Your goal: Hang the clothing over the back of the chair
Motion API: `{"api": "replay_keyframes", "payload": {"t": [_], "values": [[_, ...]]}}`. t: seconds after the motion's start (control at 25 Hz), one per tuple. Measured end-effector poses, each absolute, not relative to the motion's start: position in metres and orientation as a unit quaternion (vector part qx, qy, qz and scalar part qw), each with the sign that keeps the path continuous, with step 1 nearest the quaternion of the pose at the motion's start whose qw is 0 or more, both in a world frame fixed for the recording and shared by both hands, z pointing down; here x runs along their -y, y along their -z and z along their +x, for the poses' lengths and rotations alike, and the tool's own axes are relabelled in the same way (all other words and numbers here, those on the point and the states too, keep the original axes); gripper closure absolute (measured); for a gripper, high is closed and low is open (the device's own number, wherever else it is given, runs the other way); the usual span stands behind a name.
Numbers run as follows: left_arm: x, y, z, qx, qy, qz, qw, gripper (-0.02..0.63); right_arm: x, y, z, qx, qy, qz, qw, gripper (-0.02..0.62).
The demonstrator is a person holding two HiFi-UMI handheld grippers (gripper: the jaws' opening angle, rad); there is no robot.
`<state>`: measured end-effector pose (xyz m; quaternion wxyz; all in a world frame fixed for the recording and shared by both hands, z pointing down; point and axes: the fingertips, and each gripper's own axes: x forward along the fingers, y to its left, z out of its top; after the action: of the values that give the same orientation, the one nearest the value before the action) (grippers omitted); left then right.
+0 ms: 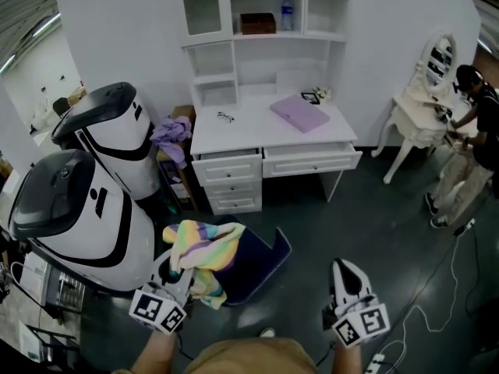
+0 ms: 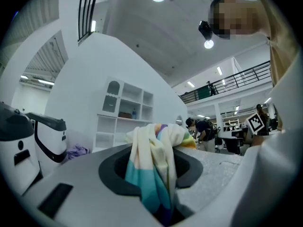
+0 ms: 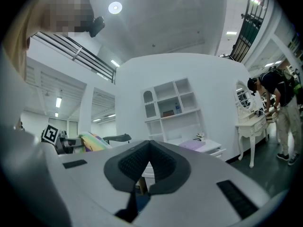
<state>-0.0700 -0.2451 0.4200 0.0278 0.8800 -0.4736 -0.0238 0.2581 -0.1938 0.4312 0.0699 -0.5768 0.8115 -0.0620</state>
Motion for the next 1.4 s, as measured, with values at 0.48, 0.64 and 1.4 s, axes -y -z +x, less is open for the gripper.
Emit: {"api": "replay_keyframes", "payload": {"t": [0.48, 0.64, 1.4], "values": [[0.241, -0.519, 0.025, 0.362, -0.051, 0.929, 0.055, 0.499, 0.159, -0.436, 0.273, -0.794, 0.066, -0.602, 0.056, 0.592], [0.233, -0.54, 0.047, 0.314, -0.085, 0.945, 0.041, 0.497, 0.147, -0.44, 0.277, -0.785, 0.07, -0.613, 0.052, 0.592], [0.213, -0.652, 0.097, 0.179, -0.244, 0.953, 0.013, 0.471, 0.112, -0.448, 0.285, -0.764, 0.077, -0.639, 0.041, 0.592]]}}
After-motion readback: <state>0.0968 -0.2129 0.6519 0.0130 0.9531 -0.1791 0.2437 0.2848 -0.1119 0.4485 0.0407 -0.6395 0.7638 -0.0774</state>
